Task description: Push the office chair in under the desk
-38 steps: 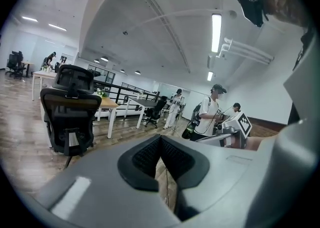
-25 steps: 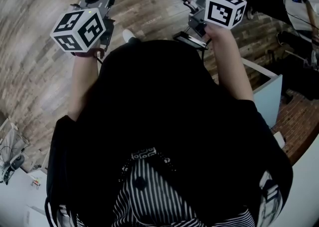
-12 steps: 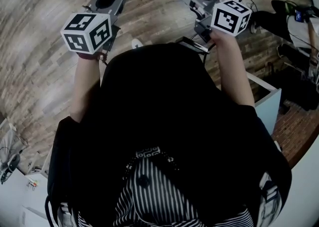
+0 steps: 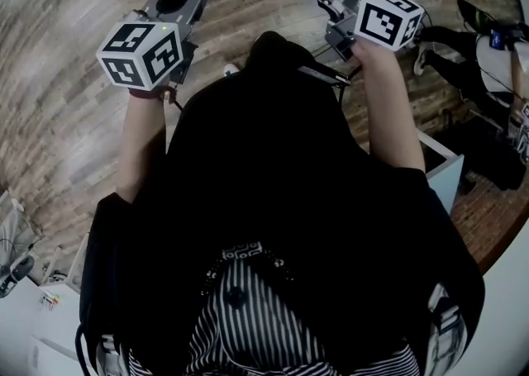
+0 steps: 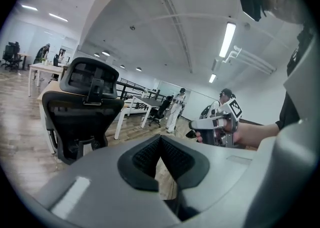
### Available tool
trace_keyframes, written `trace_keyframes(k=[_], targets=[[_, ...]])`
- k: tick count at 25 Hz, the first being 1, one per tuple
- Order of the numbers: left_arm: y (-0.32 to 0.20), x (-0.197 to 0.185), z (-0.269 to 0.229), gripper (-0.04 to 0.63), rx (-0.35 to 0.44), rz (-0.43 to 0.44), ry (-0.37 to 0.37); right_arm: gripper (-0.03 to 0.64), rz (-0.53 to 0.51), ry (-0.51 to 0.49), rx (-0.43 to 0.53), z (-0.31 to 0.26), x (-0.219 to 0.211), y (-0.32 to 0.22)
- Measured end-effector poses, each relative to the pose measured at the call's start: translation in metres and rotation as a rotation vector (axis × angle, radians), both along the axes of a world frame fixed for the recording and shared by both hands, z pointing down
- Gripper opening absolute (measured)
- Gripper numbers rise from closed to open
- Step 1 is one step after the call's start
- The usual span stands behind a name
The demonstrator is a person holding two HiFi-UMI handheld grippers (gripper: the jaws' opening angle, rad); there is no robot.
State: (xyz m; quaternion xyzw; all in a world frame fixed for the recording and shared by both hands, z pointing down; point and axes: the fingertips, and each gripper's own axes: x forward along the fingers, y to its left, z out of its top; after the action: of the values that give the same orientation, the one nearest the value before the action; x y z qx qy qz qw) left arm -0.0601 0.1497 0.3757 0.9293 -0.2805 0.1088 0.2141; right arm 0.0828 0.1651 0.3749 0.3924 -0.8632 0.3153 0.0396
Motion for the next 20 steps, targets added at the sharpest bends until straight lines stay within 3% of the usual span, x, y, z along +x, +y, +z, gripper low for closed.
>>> trace_keyframes(k=[11,20], targets=[[-0.058,0.003,0.002,0.003,-0.001,-0.029,-0.005,0.000,-0.039,-0.025,-0.034,0.012,0.004,-0.064],[-0.157,0.021,-0.005,0.003,-0.005,-0.066,-0.023,0.000,-0.090,-0.053,-0.019,0.001,0.007,-0.170]])
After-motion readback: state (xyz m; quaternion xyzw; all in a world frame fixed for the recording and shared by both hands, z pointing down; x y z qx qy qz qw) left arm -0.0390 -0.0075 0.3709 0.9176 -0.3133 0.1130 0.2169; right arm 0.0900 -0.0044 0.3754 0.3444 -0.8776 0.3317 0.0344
